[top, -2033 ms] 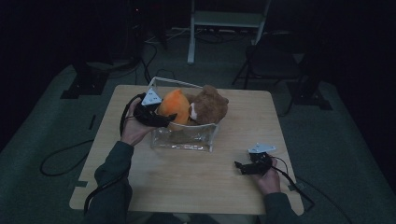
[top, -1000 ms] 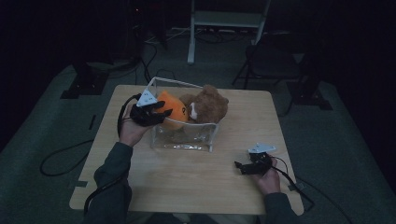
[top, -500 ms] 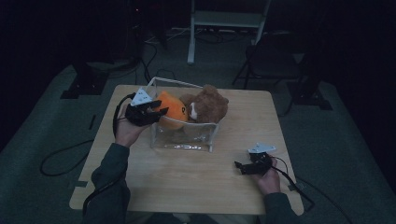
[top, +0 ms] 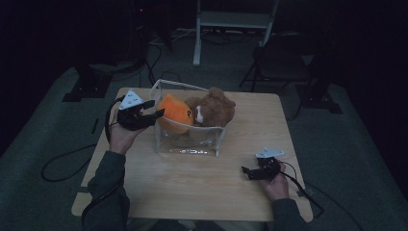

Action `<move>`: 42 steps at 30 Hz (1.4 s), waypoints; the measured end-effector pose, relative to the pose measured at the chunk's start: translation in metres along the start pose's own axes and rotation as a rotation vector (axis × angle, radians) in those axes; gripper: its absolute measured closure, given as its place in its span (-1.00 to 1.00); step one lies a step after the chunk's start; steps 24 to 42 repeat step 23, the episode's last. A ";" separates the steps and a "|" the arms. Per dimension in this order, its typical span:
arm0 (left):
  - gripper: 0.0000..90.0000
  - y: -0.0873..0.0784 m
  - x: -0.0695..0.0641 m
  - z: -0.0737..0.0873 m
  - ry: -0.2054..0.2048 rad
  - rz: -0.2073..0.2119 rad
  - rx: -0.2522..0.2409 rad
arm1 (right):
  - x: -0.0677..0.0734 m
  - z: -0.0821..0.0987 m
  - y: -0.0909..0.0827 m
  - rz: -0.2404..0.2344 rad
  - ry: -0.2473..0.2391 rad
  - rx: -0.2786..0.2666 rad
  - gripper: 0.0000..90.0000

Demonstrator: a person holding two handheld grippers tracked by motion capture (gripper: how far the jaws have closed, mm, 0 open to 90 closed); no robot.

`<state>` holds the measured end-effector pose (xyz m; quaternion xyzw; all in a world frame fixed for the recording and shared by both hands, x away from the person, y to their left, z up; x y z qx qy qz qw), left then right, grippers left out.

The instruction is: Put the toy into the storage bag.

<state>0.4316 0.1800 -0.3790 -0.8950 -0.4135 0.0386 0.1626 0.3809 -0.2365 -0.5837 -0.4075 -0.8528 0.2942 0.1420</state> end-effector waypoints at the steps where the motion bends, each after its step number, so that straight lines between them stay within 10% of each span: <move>1: 0.01 -0.001 0.000 0.001 0.001 -0.002 -0.002 | 0.000 0.000 0.000 0.000 0.000 0.000 -0.68; 42: -0.02 -0.022 -0.010 0.026 -0.026 -0.014 -0.038 | 0.000 0.000 0.000 0.000 0.001 0.000 -0.68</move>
Point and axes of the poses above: each handheld gripper's, and its own axes: y roughly forward along the jaws, z roughly out of its underside, x roughly to its left, the point moved 5 cm from there along y, roughly forward along the jaws, and after that the axes turned 5 degrees about -x, right-handed, at the moved point
